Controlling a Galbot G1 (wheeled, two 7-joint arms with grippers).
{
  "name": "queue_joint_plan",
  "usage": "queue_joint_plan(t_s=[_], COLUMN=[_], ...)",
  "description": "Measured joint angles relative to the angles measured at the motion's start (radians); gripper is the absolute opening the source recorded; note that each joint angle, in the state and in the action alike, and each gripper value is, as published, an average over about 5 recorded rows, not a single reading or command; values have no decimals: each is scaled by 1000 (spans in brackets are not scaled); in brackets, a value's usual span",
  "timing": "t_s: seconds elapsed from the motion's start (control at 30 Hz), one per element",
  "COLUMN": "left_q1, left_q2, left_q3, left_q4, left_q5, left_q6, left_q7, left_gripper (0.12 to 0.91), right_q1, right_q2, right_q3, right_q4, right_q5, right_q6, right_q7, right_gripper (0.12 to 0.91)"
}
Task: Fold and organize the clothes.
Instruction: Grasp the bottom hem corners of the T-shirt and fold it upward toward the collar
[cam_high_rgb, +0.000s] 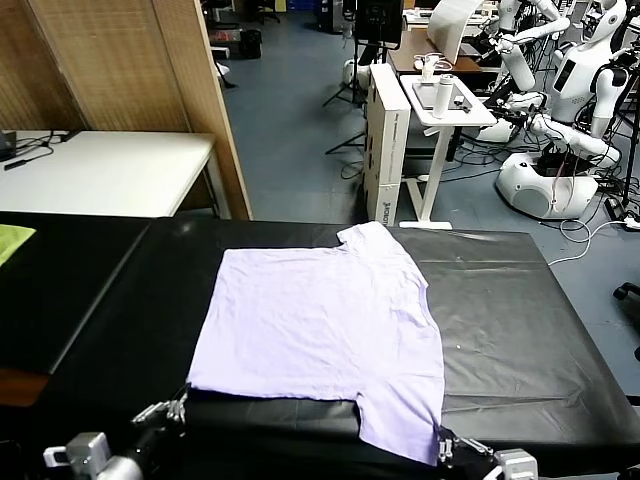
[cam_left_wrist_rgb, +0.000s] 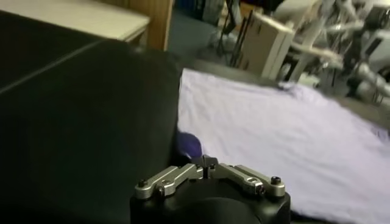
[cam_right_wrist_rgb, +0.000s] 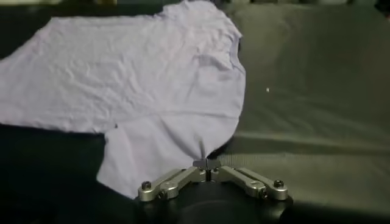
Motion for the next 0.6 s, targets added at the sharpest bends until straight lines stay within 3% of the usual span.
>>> queue_joint_plan(t_s=[0.17, 0.47, 0.6], left_q1=[-94, -234, -287], left_q2=[-9, -37, -45], left_q3=[20, 58, 79], left_q4=[46, 129, 172], left_q5=[0, 36, 45], left_q6=[-10, -34, -40], left_q7=[2, 20, 13], left_gripper=[147, 147, 147], right_q1=[145, 360, 427], right_q2=[-25, -22, -22], right_q3=[-30, -110, -146], right_q4=[-110, -304, -362], right_q5=[31, 32, 28], right_q6=[35, 50, 62], right_q7=[-8, -9, -8], right_gripper=[139, 139, 139])
